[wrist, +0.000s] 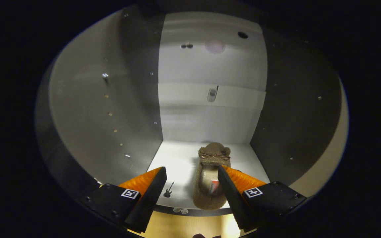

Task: Open the shoe cabinet door, grab the shoes and put them into the shoe cabinet, then close the shoe cabinet door.

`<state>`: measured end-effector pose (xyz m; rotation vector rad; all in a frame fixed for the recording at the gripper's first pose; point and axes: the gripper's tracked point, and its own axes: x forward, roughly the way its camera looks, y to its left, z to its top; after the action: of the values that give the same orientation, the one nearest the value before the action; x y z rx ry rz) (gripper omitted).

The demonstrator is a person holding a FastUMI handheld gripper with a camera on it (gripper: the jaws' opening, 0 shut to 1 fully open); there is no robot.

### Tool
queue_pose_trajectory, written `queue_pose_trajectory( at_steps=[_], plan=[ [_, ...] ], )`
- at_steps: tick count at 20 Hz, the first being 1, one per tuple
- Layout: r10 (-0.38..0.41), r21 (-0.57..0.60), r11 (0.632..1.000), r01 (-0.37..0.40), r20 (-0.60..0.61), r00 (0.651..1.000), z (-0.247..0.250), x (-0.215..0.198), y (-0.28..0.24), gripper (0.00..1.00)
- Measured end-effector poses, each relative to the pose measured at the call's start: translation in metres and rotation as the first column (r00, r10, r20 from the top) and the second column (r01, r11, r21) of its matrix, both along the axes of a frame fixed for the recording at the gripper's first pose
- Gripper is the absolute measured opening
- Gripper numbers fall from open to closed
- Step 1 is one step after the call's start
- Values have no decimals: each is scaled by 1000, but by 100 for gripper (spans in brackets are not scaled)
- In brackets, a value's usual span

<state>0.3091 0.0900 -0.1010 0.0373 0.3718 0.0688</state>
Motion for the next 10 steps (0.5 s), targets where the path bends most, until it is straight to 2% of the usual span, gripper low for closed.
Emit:
queue_pose_trajectory(
  at_steps=[4, 7, 10],
  plan=[
    [-31, 39, 999, 25, 172, 985, 59, -65, -12, 98],
    [-42, 108, 994, 15, 249, 968, 93, -127, -17, 98],
    [-47, 122, 992, 11, 297, 954, 112, -190, -30, 98]
  ],
)
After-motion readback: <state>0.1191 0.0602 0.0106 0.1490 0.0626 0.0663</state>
